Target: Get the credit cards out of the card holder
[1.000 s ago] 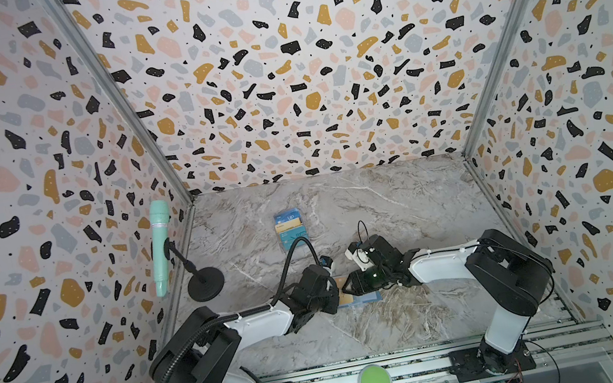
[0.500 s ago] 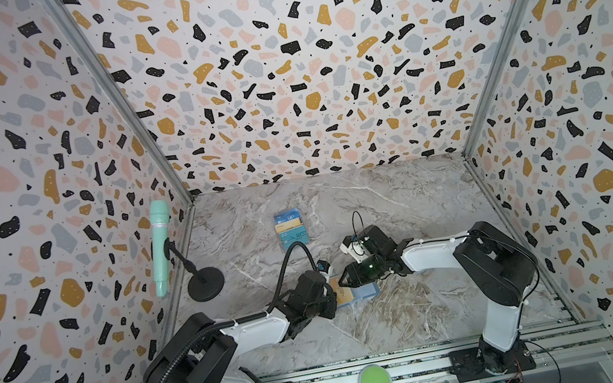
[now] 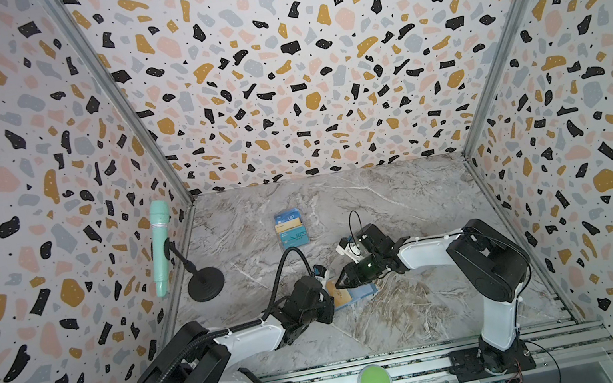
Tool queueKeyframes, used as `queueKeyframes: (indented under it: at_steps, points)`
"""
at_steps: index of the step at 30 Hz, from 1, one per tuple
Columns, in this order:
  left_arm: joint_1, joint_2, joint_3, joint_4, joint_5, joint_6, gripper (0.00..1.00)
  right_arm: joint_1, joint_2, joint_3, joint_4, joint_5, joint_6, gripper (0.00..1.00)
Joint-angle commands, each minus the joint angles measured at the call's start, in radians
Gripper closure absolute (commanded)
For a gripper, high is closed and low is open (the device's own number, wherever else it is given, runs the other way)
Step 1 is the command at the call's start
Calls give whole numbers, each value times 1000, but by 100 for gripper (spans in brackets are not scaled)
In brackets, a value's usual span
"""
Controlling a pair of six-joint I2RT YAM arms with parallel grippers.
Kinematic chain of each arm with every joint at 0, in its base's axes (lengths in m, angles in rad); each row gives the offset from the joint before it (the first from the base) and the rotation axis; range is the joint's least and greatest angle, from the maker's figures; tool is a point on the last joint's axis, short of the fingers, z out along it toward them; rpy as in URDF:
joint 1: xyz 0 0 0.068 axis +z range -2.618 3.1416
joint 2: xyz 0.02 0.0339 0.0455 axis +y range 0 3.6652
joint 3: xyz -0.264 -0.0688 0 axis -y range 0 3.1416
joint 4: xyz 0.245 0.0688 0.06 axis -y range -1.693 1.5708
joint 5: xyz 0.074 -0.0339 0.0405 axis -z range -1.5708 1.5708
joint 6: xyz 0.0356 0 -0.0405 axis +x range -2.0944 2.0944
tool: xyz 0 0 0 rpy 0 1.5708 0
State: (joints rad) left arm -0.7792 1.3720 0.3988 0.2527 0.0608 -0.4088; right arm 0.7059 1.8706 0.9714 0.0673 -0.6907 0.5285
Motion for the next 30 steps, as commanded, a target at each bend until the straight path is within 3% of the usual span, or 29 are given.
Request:
queueKeyframes:
  at_steps: [1, 10, 30]
  points:
    - [0, 22, -27, 32, 10, -10, 89, 3, -2, 2, -34, -102, -1, 52]
    - [0, 9, -47, 34, -1, -7, 89, -7, 5, -28, 79, -210, 74, 52]
    - [0, -32, -63, 9, -42, 1, 89, -3, 75, 2, 4, -205, 12, 53]
